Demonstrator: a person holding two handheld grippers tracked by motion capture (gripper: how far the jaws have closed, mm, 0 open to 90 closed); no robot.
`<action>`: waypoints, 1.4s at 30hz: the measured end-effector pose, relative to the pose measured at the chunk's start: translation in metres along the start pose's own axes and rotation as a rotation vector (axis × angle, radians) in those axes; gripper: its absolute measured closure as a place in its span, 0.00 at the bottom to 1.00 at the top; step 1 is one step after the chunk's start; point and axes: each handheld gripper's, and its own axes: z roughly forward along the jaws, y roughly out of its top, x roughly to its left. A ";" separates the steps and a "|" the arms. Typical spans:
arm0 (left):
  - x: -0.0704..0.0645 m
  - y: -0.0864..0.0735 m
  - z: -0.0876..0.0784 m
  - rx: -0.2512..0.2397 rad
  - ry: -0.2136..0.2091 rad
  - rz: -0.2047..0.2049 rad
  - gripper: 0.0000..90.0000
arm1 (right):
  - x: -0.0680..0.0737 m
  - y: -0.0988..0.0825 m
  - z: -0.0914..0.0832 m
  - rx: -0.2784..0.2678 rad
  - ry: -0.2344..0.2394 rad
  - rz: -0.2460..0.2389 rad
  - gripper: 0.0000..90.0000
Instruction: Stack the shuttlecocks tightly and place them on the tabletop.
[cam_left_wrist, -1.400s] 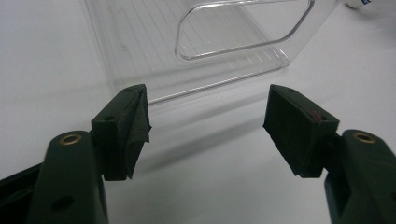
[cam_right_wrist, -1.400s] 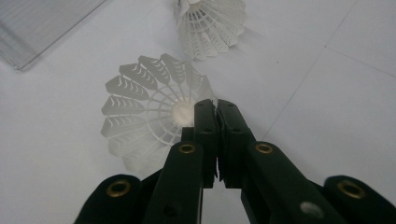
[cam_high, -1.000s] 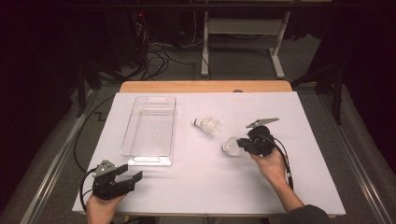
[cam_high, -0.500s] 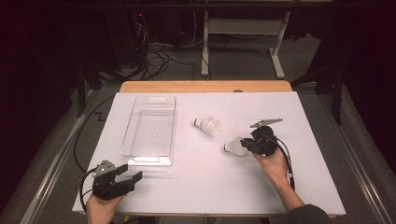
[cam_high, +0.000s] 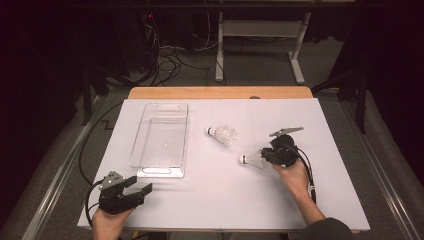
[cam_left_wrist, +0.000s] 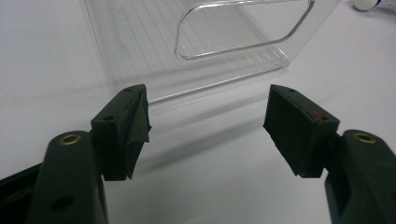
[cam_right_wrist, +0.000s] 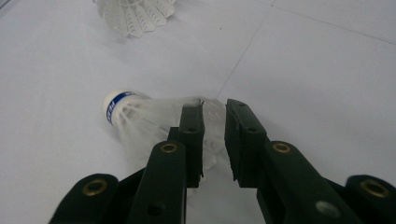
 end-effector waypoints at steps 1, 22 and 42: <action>0.000 0.000 0.000 0.000 0.000 0.000 0.35 | 0.000 0.000 0.000 0.002 -0.001 0.000 0.85; 0.000 0.000 0.000 -0.002 0.000 -0.006 0.35 | -0.006 -0.007 -0.005 -0.022 -0.008 0.028 0.73; 0.000 0.000 0.000 -0.001 0.000 -0.005 0.35 | -0.003 -0.010 -0.009 -0.028 -0.004 0.022 0.71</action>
